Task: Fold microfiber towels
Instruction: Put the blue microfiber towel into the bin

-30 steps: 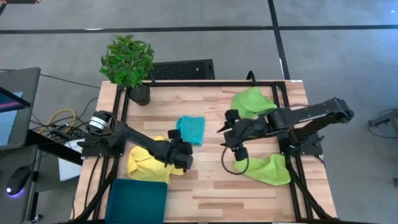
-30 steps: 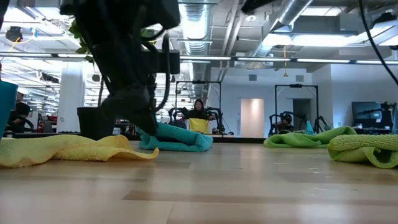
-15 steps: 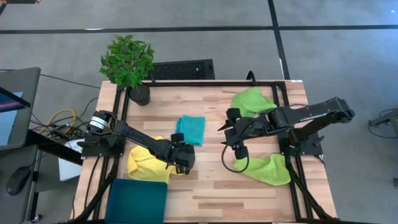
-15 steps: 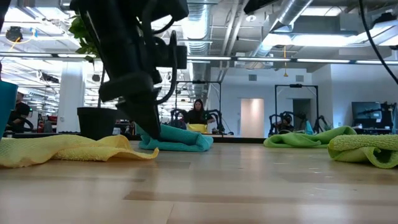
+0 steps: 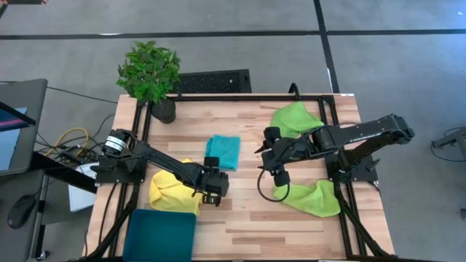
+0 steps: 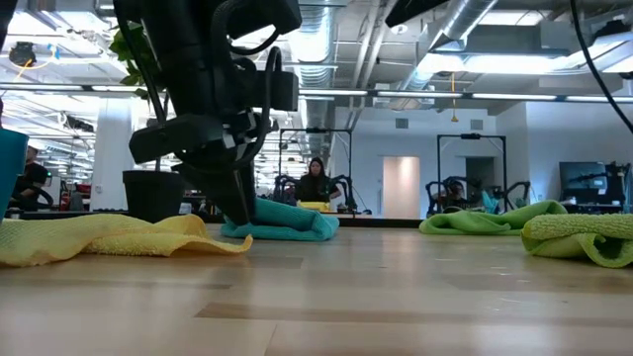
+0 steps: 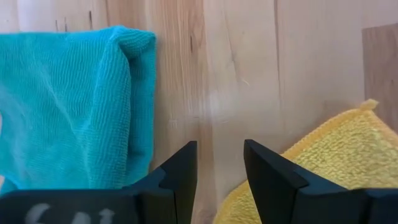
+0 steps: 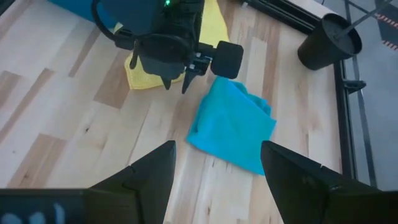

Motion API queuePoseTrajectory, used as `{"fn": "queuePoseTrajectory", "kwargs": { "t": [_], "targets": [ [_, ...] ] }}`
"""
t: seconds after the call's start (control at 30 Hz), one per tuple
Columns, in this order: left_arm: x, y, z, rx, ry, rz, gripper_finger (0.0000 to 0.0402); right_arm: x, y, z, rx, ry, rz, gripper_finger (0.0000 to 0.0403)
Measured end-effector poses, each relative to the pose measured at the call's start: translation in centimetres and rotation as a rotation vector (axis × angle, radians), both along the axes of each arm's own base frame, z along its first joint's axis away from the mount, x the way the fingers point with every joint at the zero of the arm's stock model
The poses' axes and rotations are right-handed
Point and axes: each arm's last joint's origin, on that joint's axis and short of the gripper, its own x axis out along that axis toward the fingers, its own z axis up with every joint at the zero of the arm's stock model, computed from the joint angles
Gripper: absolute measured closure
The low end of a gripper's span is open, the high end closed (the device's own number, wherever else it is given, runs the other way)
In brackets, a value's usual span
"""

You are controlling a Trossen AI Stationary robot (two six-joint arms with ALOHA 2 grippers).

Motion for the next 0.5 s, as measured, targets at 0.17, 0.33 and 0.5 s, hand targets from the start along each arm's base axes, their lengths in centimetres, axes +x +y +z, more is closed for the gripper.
{"fn": "queuePoseTrajectory", "kwargs": {
  "t": [0.17,0.33,0.5],
  "targets": [
    [0.01,0.06,0.02,0.033,0.004,-0.026,0.0252,0.00,0.00,0.00,0.001,0.000,0.000,0.0143],
    [0.06,0.36,0.14,0.150,-0.012,-0.028,0.0221,-0.01,0.00,0.01,0.001,0.000,0.000,0.0143],
    [0.18,0.50,0.26,0.235,-0.008,-0.084,0.0208,-0.03,0.00,-0.01,0.000,0.003,0.000,0.0143]
  ]
}}
